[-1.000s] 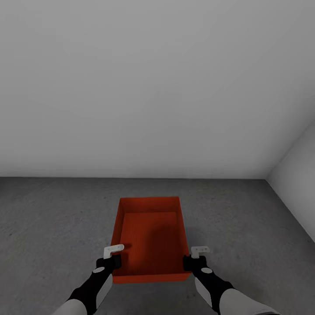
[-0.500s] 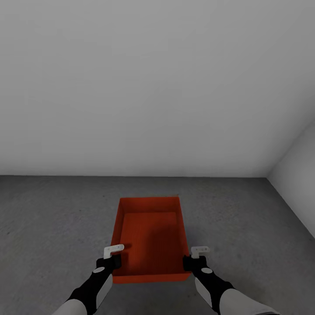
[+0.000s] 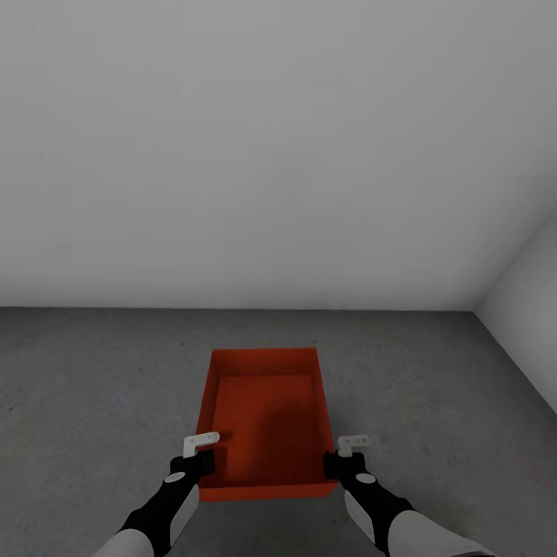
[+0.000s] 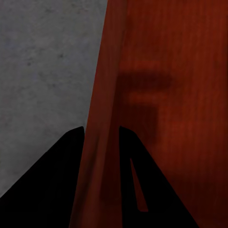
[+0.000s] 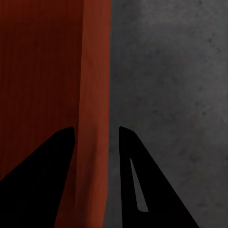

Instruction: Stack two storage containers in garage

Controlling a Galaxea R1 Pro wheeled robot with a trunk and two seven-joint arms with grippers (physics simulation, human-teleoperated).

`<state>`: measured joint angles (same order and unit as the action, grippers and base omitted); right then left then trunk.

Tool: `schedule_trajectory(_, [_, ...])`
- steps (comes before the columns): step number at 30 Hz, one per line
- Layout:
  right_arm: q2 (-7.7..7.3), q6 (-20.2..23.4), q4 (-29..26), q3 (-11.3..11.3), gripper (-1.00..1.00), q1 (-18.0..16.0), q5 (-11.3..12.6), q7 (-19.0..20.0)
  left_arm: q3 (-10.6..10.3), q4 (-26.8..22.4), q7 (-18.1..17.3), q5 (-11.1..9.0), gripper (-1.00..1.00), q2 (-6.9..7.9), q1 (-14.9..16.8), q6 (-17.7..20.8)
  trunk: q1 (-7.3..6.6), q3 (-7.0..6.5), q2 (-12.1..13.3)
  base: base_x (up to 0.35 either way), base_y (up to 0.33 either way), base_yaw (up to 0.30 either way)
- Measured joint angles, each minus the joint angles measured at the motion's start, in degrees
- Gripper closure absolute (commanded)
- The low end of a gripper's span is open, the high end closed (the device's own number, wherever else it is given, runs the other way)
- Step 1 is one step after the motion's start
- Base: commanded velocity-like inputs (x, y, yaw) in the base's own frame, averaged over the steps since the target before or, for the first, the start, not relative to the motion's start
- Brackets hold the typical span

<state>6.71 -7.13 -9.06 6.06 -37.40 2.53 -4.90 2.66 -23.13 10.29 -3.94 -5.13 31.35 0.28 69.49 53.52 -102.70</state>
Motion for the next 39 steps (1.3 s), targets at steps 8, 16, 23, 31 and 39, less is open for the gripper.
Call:
schedule_trajectory(8, [-0.03,-0.03,-0.01,-0.06,1.00,0.00,-0.04,0.05,0.03,-0.03,0.01,0.04,1.00,-0.04,0.00,0.00,1.76,1.44,-3.21,0.000,0.000,0.000])
schedule_trajectory(16, [-0.02,-0.04,-0.01,-0.07,1.00,0.00,-0.04,0.04,0.01,-0.05,0.01,0.04,1.00,-0.03,0.00,0.00,3.51,2.87,-6.42,0.000,0.000,0.000])
schedule_trajectory(23, [-0.02,-0.04,-0.01,-0.07,1.00,0.00,-0.04,0.04,0.01,-0.04,0.01,0.04,1.00,-0.03,0.00,0.00,5.05,4.13,-9.23,0.000,0.000,0.000])
schedule_trajectory(31, [-0.04,-0.03,0.00,-0.04,1.00,0.00,-0.03,0.07,0.05,-0.07,0.02,0.06,1.00,-0.05,-0.03,0.00,6.81,5.56,-12.43,0.000,0.000,0.000])
schedule_trajectory(39, [-0.04,-0.04,-0.03,-0.07,1.00,-0.01,-0.03,0.08,0.02,-0.08,0.03,0.05,1.00,-0.05,0.00,0.00,7.48,6.11,-13.65,0.000,0.000,0.000])
